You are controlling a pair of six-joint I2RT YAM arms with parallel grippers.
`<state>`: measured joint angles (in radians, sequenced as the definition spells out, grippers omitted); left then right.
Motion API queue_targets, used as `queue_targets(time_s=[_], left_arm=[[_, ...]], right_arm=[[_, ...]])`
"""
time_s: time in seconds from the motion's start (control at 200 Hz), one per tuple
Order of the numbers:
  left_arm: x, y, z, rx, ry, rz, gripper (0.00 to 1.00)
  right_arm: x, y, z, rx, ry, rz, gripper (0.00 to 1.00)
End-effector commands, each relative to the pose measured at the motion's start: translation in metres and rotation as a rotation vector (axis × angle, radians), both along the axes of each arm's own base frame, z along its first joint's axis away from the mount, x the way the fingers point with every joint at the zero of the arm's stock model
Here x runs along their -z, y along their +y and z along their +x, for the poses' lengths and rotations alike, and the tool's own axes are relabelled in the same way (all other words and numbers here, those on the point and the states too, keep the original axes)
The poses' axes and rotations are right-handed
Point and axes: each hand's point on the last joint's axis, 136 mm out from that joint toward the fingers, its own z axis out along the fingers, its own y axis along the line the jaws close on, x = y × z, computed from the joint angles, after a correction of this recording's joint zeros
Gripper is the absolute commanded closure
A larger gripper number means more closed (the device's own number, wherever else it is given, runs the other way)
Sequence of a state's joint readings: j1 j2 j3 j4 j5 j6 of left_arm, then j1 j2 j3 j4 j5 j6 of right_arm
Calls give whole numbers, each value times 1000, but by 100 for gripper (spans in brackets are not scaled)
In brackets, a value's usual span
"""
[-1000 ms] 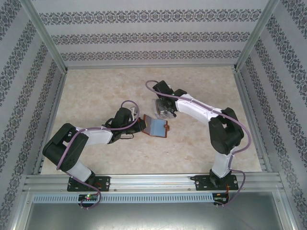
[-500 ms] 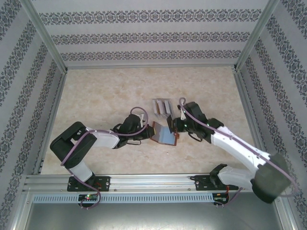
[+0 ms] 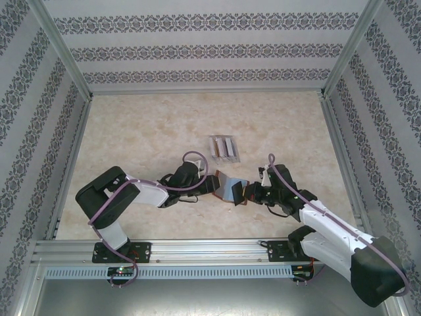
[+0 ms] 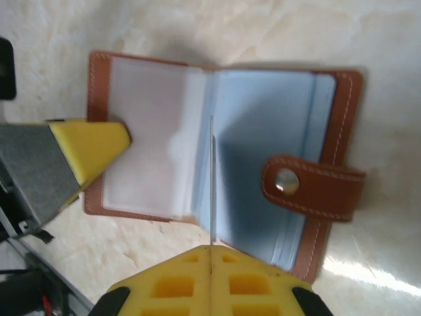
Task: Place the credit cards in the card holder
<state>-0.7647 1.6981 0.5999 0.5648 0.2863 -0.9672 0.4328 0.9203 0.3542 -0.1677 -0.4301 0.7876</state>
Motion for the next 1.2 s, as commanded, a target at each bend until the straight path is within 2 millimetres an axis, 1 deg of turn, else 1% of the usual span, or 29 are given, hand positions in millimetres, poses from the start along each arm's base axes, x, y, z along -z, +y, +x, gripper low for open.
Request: queue_targets(time_s=[0.0, 0.045, 0.11, 0.18, 0.225, 0.29, 0.37, 0.46, 0.495, 0.63, 0.679, 0.804, 0.904, 0.974, 0.984, 0.994, 1.074, 1.149, 1.199], left_arm=[[-5, 9, 4, -7, -43, 75, 48], [-5, 13, 5, -6, -46, 92, 48], [-5, 15, 7, -5, -50, 110, 52], [-4, 15, 9, 8, -46, 126, 62], [-3, 12, 9, 26, -37, 126, 71], [-1, 9, 9, 37, -28, 120, 80], [4, 8, 8, 41, -18, 116, 86], [8, 2, 6, 56, -2, 91, 97], [10, 2, 5, 54, 6, 88, 99], [16, 4, 5, 47, 22, 111, 100], [17, 6, 5, 39, 23, 119, 100], [16, 11, 8, 22, 11, 143, 100], [16, 13, 8, 17, 14, 154, 100], [19, 14, 8, 12, 18, 163, 100], [19, 14, 8, 12, 19, 162, 100], [20, 14, 7, 14, 22, 162, 100], [23, 11, 6, 21, 32, 151, 100], [25, 12, 6, 17, 36, 151, 100], [27, 13, 6, 13, 37, 159, 100]], right_arm=[[-8, 9, 5, -24, -2, 84, 100], [-5, 9, 6, -28, 14, 75, 100], [-2, 12, 7, -47, 35, 82, 100], [2, 15, 9, -47, 62, 96, 100], [5, 16, 10, -45, 68, 104, 100], [9, 15, 12, -32, 79, 102, 100], [9, 15, 13, -25, 85, 107, 100], [11, 12, 14, -14, 80, 103, 100], [11, 11, 14, -10, 83, 102, 100], [12, 10, 17, 5, 80, 110, 100], [15, 7, 17, 14, 89, 99, 100], [15, 5, 19, 32, 94, 102, 100], [21, 3, 19, 33, 109, 89, 100], [21, 6, 20, 31, 120, 106, 100], [28, 4, 14, 33, 140, 101, 100], [31, 3, 12, 33, 147, 101, 100], [33, 5, 13, 22, 157, 93, 100], [39, 4, 8, 13, 187, 80, 100], [40, 5, 10, 19, 188, 83, 100]])
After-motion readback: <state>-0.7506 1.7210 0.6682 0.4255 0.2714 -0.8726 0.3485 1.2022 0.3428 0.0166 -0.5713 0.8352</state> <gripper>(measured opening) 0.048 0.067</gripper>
